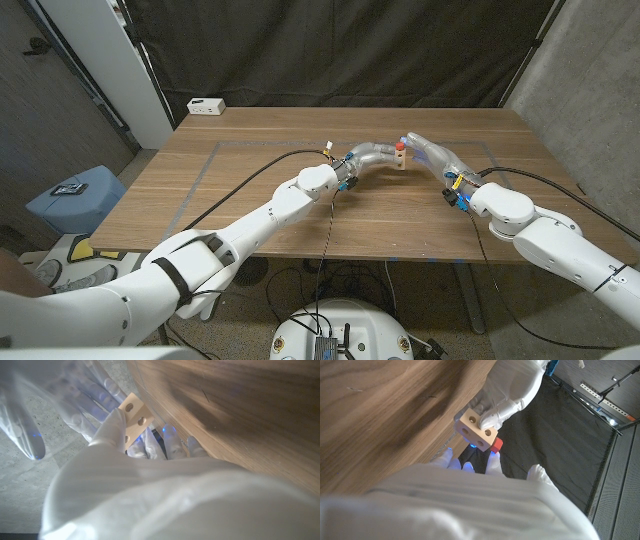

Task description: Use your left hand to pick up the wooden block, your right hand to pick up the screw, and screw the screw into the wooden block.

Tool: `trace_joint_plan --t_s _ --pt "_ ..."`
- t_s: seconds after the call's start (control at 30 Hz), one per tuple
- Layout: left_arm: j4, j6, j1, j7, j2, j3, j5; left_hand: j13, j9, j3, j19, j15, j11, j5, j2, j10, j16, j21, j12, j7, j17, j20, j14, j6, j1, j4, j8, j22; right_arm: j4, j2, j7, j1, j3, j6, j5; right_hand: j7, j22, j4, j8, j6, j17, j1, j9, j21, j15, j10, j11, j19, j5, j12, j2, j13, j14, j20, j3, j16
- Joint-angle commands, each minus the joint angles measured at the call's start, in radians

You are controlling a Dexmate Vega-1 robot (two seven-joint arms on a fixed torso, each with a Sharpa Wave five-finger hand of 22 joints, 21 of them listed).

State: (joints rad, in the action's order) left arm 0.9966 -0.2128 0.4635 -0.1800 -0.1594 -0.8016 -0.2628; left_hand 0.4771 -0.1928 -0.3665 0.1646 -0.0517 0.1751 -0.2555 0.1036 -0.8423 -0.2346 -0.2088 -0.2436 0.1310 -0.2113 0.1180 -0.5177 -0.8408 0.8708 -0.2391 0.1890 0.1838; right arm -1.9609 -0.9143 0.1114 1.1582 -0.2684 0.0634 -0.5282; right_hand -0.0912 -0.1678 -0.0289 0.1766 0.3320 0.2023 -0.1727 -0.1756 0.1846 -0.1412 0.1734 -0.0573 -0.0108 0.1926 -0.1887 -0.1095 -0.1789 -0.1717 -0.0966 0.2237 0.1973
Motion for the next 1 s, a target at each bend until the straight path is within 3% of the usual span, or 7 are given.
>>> trace_joint_plan --t_s 0.03,1.0 --pt "-0.028 -0.006 -0.011 -0.008 0.012 -0.001 -0.005 0.022 -0.002 -0.086 0.006 -0.021 -0.002 -0.006 0.026 -0.009 -0.008 -0.003 -0.012 -0.026 -0.004 -0.001 -0.012 -0.038 -0.009 0.079 0.009 0.001 -0.004 -0.008 -0.001 0.000 0.001 0.011 -0.008 0.000 -0.002 0.003 0.007 0.009 0.005 0.008 -0.002 0.004 -0.003 0.026 -0.008 -0.007 0.007 -0.001 -0.001 -0.003 -0.073 -0.001 0.000 0.006" --pt "-0.026 -0.005 -0.007 -0.016 0.011 -0.001 -0.010 0.022 -0.002 -0.086 0.006 -0.021 0.000 -0.006 0.026 -0.008 -0.007 -0.003 -0.013 -0.026 -0.004 0.000 -0.011 -0.037 -0.007 0.078 0.009 0.001 -0.058 -0.028 0.041 0.055 0.030 0.027 -0.010 -0.002 -0.002 0.002 0.008 0.012 0.004 0.009 -0.002 0.004 -0.003 0.025 -0.008 -0.008 0.008 -0.002 -0.001 -0.003 -0.072 -0.001 0.003 0.006"
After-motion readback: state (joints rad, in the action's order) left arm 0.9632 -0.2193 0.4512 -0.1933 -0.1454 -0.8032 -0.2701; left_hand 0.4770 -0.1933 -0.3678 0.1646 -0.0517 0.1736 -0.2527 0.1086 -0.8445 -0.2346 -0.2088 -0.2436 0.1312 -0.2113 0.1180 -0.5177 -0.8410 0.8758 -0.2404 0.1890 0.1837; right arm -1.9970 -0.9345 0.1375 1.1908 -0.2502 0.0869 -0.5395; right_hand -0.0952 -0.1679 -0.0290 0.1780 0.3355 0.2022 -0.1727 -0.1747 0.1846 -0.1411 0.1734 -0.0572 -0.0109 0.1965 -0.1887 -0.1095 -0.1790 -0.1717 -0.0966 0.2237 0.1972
